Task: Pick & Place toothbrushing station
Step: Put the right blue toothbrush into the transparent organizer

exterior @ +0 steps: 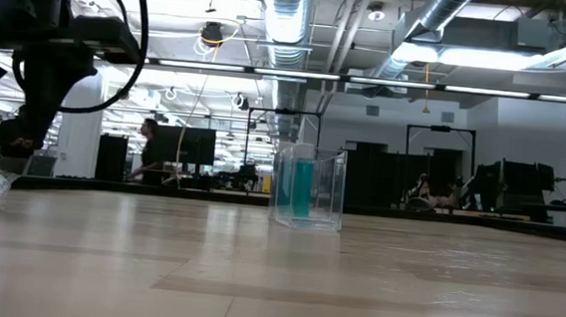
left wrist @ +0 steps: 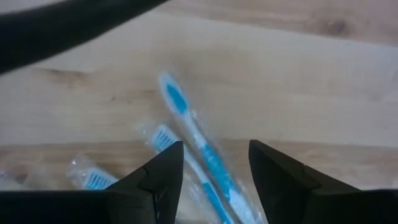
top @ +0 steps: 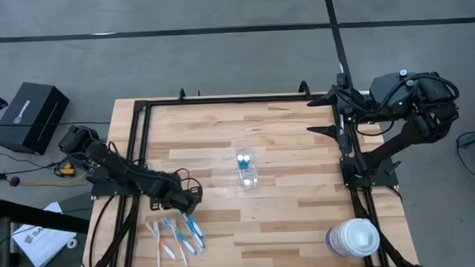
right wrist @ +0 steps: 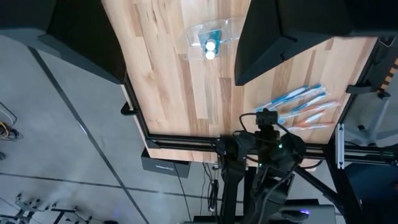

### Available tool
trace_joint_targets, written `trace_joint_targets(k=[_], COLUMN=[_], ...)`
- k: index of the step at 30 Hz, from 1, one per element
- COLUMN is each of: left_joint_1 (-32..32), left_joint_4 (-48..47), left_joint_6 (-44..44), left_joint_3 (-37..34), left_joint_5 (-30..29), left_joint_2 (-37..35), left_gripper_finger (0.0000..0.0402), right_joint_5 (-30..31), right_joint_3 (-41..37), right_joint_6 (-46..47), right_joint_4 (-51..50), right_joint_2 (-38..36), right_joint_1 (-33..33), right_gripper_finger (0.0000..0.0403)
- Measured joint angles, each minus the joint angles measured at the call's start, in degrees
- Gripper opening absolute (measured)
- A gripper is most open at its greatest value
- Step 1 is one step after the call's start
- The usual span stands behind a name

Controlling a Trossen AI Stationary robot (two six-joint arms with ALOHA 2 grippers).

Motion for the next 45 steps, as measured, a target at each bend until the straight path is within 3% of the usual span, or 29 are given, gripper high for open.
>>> trace_joint_targets(k=[12,29,37,42,45], left_joint_1=[0.98,1.13,1.10,1.03,1.01], left_joint_4=[-2.34,8.46,14.01,13.98,16.98], left_joint_6=[0.05,-0.23,-0.04,0.65,1.55], left_joint_3=[-3.18,-10.84,-14.31,-14.53,-14.13], left_joint_5=[-1.46,-2.13,-3.44,-4.78,-14.48], left_joint_2=[0.04,0.04,-0.19,-0.66,-2.39], left_gripper_finger=[0.0176,0.0167,0.0119,0.0044,0.0012], right_joint_5=[-0.02,-1.62,-3.30,-4.52,-5.53], right_joint_3=[0.00,0.00,0.00,0.00,0.00], right_joint_6=[0.43,0.87,1.55,1.51,1.49], right_joint_4=[0.33,3.44,4.35,5.85,6.04], right_joint_2=[-0.02,0.04,0.04,0.04,0.04], right_joint_1=[-0.27,-5.74,-8.97,-11.38,-13.04], right_gripper_finger=[0.0289,0.0289,0.0289,0.0289,0.0289])
